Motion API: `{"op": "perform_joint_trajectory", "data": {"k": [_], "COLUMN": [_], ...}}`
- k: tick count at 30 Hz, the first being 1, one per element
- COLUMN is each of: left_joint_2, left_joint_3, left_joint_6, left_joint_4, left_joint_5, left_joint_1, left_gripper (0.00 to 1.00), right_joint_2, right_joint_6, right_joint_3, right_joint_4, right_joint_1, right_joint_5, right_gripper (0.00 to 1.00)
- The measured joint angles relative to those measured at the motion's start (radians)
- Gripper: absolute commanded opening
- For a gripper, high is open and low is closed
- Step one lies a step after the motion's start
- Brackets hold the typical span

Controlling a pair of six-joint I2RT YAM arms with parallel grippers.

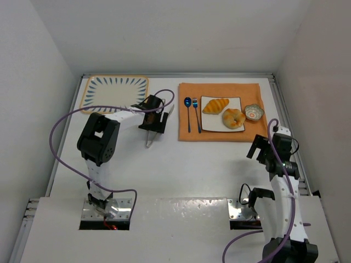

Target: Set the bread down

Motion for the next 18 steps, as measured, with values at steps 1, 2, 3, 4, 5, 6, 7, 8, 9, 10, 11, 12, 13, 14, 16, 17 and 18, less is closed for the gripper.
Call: {"op": "perform_joint_trajectory", "data": {"k": [1,2,3,4,5,6,7,8,9,10,11,12,13,14,16,17,18], "left_joint_2": [0.000,0.000,0.000,0.000,-0.001,-0.003,-0.003,-0.005,-0.007,-0.014,-0.021,-0.031,-0.043,-0.059,-0.095,-0.119,-0.151], "left_joint_3": [0.009,0.018,0.034,0.049,0.069,0.090,0.114,0.138,0.153,0.187,0.203,0.218,0.228,0.232,0.232,0.229,0.210], "left_joint_6": [0.001,0.007,0.006,0.007,0.014,0.024,0.035,0.048,0.063,0.078,0.093,0.113,0.130,0.152,0.205,0.244,0.290], "left_joint_4": [-0.008,-0.014,-0.023,-0.031,-0.038,-0.050,-0.066,-0.076,-0.090,-0.106,-0.118,-0.129,-0.142,-0.157,-0.193,-0.213,-0.223], "left_joint_5": [0.003,0.006,0.011,0.015,0.021,0.025,0.029,0.034,0.039,0.042,0.046,0.052,0.058,0.065,0.083,0.092,0.099], "left_joint_1": [-0.002,-0.003,-0.004,-0.005,-0.006,-0.008,-0.010,-0.011,-0.013,-0.015,-0.017,-0.017,-0.018,-0.018,-0.018,-0.018,-0.018], "left_gripper": [0.99,0.99,0.99,0.99,0.99,0.99,0.99,0.99,0.99,0.99,0.99,0.99,0.99,0.99,0.99,0.99,0.99], "right_joint_2": [-0.002,-0.003,-0.003,-0.003,-0.002,-0.001,-0.002,-0.003,-0.004,-0.007,-0.013,-0.018,-0.026,-0.034,-0.054,-0.065,-0.082], "right_joint_6": [0.013,0.029,0.051,0.076,0.103,0.129,0.154,0.178,0.203,0.222,0.240,0.254,0.262,0.267,0.276,0.277,0.278], "right_joint_3": [0.000,0.000,0.000,0.000,0.000,0.000,0.000,-0.003,-0.011,-0.019,-0.032,-0.045,-0.055,-0.064,-0.076,-0.078,-0.079], "right_joint_4": [-0.019,-0.043,-0.071,-0.102,-0.132,-0.159,-0.184,-0.204,-0.219,-0.232,-0.243,-0.253,-0.261,-0.265,-0.268,-0.267,-0.263], "right_joint_1": [0.000,0.000,0.000,0.000,0.000,0.000,0.000,0.000,0.000,0.000,0.000,0.000,0.000,0.000,0.000,0.000,0.000], "right_joint_5": [0.001,0.003,0.008,0.012,0.017,0.023,0.029,0.032,0.033,0.033,0.031,0.026,0.021,0.009,-0.006,-0.015,-0.021], "right_gripper": [1.00,1.00,1.00,1.00,1.00,1.00,1.00,1.00,1.00,1.00,1.00,1.00,1.00,1.00,1.00,1.00,1.00]}}
